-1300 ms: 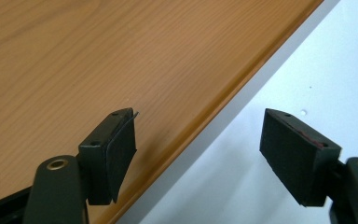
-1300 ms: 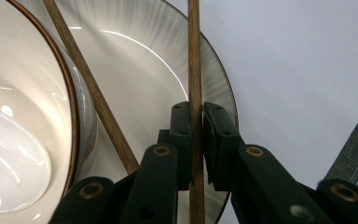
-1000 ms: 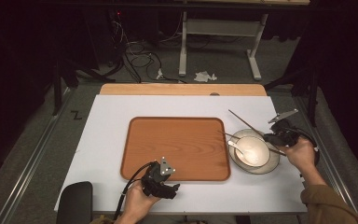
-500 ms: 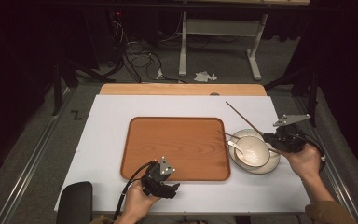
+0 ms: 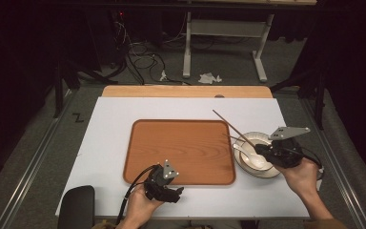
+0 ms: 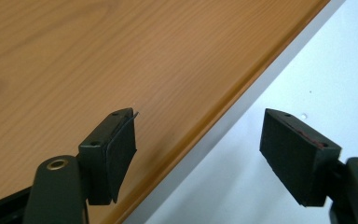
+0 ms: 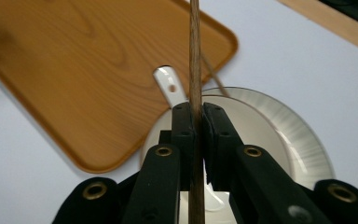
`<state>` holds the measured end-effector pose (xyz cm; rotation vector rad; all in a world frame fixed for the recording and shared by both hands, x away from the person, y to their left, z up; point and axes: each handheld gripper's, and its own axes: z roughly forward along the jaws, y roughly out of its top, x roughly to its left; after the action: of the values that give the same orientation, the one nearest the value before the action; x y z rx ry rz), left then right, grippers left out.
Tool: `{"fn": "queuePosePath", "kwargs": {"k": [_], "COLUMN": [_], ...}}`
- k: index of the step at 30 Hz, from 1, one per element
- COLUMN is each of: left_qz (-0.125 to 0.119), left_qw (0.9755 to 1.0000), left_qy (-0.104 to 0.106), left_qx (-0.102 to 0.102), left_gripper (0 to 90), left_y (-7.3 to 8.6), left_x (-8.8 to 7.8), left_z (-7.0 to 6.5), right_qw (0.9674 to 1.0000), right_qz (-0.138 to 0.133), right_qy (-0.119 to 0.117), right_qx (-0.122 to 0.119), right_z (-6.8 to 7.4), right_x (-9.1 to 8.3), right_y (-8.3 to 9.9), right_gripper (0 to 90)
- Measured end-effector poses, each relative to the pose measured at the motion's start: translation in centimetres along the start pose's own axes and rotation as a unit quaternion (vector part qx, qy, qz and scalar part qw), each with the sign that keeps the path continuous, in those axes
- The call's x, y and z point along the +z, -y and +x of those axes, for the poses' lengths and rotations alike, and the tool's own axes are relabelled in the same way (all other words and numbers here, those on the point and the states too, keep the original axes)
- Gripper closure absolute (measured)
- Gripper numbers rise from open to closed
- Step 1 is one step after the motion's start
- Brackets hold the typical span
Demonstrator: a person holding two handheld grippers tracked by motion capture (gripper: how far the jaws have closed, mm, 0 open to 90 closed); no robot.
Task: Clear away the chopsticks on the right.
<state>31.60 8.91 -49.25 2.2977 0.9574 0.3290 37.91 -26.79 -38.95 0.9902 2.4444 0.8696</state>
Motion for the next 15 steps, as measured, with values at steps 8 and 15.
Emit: {"fn": "queuePosePath", "kwargs": {"k": [8,15], "left_qz": [0.0,-0.001], "left_qw": [1.0,1.0], "left_qy": [-0.001,0.0], "left_qx": [-0.001,0.001], "left_gripper": [26.8,26.8], "left_y": [0.0,0.0], "left_x": [0.0,-0.1], "left_z": [0.0,0.0], "right_qw": [0.9996,0.9987], "right_qz": [-0.001,0.01], "right_qy": [-0.029,-0.043], "right_qx": [-0.003,-0.026], "right_z": [2.8,6.0], "right_x": [1.6,3.9], "right_y": [0.0,-0.1], "right_gripper": [84.8,84.7]}}
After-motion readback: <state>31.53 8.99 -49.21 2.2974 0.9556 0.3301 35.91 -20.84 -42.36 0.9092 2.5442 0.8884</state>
